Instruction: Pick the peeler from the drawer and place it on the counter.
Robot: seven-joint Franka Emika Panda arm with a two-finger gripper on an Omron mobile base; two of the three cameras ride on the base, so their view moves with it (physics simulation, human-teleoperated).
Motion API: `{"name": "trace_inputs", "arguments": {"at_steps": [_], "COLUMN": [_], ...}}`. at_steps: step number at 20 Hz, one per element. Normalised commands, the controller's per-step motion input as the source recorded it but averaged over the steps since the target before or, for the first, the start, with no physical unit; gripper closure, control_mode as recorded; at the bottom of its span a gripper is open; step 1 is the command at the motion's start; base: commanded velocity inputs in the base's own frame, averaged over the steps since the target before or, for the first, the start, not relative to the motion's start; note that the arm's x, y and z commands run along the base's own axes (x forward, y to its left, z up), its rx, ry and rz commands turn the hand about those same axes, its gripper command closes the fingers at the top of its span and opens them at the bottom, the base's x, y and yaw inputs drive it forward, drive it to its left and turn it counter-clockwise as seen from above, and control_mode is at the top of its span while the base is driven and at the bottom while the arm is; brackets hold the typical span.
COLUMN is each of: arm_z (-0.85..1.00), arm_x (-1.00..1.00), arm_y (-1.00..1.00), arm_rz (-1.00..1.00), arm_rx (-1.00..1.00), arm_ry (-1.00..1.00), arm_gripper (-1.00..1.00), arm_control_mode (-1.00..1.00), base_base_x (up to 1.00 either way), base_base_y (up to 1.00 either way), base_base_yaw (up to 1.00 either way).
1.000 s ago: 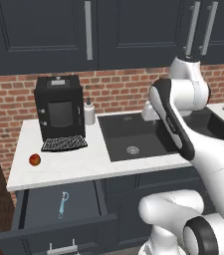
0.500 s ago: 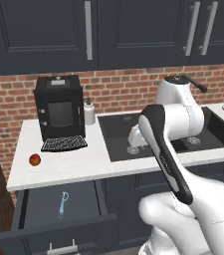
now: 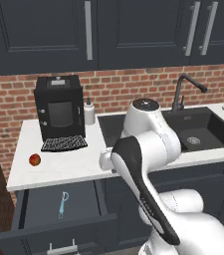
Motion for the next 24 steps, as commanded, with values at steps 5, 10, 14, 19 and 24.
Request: {"name": "trace_inputs", "arguments": {"at_steps": [5, 10, 14, 19, 24], "arm_z": [-0.4, -0.53, -0.65, -0.46, -0.44], "arm_x": [-0.01, 0.02, 0.06, 0.39, 0.4], "arm_y": [0.92, 0.79, 0.47, 0.28, 0.29], "arm_rz": [0.0, 0.0, 0.0, 0.0, 0.0], "arm_rx": [0.0, -0.05, -0.12, -0.08, -0.07], "arm_ry": [0.01, 0.02, 0.12, 0.14, 0.09], "arm_gripper": [-1.0, -1.0, -1.0, -1.0, -1.0], "arm_control_mode": [-1.0, -1.0, -1.0, -1.0, -1.0], "base_base_x": [0.0, 0.0, 0.0, 0.0, 0.0], "base_base_y": [0.0, 0.0, 0.0, 0.0, 0.0], "base_base_yaw": [0.0, 0.0, 0.0, 0.0, 0.0]}}
